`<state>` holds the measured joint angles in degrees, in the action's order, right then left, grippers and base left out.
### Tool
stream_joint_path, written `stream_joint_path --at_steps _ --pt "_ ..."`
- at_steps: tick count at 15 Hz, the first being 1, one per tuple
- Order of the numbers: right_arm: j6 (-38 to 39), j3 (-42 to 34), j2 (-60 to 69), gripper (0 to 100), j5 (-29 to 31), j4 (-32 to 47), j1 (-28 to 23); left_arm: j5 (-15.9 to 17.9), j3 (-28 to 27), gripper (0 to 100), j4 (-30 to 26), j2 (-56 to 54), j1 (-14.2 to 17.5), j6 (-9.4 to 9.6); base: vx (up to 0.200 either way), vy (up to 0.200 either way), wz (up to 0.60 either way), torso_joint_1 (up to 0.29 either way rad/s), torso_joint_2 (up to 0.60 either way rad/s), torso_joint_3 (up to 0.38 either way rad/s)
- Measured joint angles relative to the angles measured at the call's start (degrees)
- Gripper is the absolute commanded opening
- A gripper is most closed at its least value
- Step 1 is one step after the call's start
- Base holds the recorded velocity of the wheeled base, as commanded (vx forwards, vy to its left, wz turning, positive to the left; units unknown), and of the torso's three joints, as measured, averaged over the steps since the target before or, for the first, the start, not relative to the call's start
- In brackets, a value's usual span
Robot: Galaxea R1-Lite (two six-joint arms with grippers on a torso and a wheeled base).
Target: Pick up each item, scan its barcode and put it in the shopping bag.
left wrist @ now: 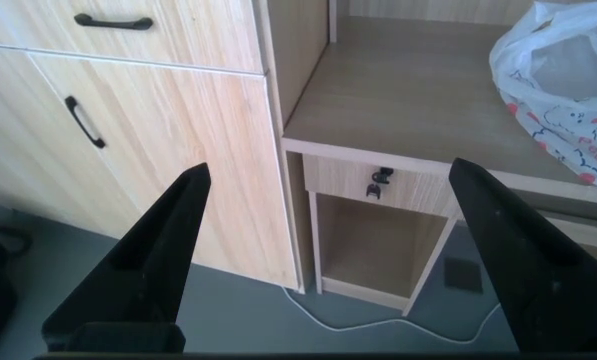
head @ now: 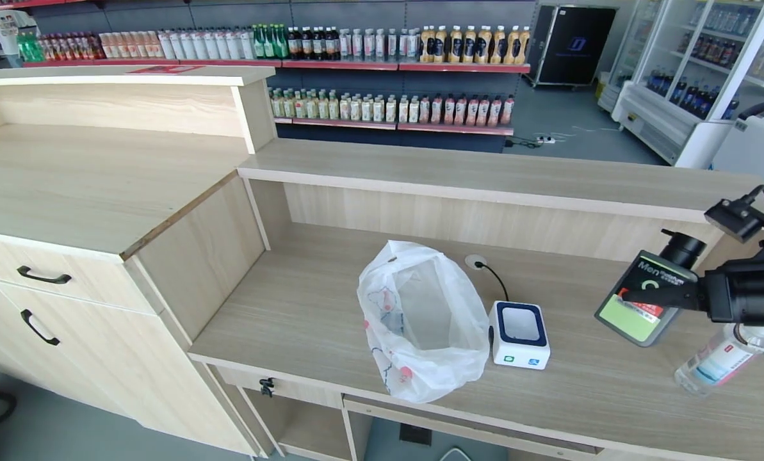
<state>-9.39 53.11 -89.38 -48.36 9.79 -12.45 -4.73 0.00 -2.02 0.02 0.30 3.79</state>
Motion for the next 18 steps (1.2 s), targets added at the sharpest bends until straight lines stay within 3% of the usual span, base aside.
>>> stream_joint_path --at_steps 4,11,18 --pt "-0.57 3.19 -6.34 0 -4.66 -0.27 -2.02 0.0 0.0 100 0.02 0.0 -0.01 0.0 0.0 0.0 0.0 0.0 0.0 0.0" --pt "-8.34 5.51 -15.96 0 -5.25 -5.01 -1.91 0.0 0.0 100 0.02 0.0 -0.01 0.0 0.0 0.0 0.0 0.0 0.0 0.0" --pt "-8.62 9.29 -22.82 0 -8.79 -6.78 -0.01 0.0 0.0 100 0.0 0.0 -0.01 0.0 0.0 0.0 0.0 0.0 0.0 0.0"
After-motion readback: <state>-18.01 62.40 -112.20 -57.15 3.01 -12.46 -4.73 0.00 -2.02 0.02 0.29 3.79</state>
